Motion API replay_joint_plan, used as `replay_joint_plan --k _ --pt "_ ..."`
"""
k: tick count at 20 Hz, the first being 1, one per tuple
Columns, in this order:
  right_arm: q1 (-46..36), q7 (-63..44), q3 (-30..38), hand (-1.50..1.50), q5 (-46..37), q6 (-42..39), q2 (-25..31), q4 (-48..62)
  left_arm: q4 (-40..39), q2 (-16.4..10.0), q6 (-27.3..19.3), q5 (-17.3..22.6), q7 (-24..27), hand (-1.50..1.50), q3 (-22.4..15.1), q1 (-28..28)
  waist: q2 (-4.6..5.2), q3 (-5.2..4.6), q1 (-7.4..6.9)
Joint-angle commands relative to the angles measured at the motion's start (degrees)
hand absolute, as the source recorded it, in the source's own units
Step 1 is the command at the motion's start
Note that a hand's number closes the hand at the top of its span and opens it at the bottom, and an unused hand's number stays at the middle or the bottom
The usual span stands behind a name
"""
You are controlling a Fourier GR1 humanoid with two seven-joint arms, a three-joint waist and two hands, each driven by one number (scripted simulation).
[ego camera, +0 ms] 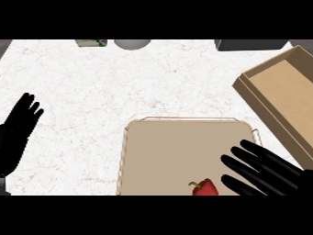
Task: Pick the bell pepper from the tray and place it in the cardboard box
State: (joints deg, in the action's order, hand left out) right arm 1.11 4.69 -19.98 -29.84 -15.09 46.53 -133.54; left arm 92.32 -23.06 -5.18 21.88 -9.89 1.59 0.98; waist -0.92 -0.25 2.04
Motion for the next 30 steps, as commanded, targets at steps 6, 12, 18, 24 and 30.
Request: replay_joint_plan --k 6,12,18,24,30 --pt "-2.9 -22.4 -11.9 -1.50 -13.9 -11.0 7.5 -6.5 1.1 -0.3 0.4 0.5 -2.3 0.00 -0.1 -1.3 0.20 -0.07 -1.16" --pt "-5.0 -40.8 -24.1 -1.50 -14.0 -16.7 1.4 -7.7 2.4 0.1 1.4 -0.5 0.1 0.00 -0.1 2.2 0.20 0.03 -1.84" --pt "-12.1 -53.3 -33.0 -1.50 -15.4 -22.2 -8.4 -2.6 2.0 2.3 1.1 -1.3 0.1 0.00 -1.2 0.8 0.62 0.13 -2.10" --pt "-14.8 -61.1 -36.5 -1.50 -15.3 -29.2 -18.5 1.6 1.4 0.3 3.3 0.2 -2.4 0.00 2.6 -1.4 0.76 0.19 -2.20" --pt "-10.0 -52.6 -34.3 -1.50 -20.4 -28.4 -15.8 0.1 2.0 2.0 4.9 -0.2 -3.3 0.00 3.9 -0.5 0.82 0.25 -2.04"
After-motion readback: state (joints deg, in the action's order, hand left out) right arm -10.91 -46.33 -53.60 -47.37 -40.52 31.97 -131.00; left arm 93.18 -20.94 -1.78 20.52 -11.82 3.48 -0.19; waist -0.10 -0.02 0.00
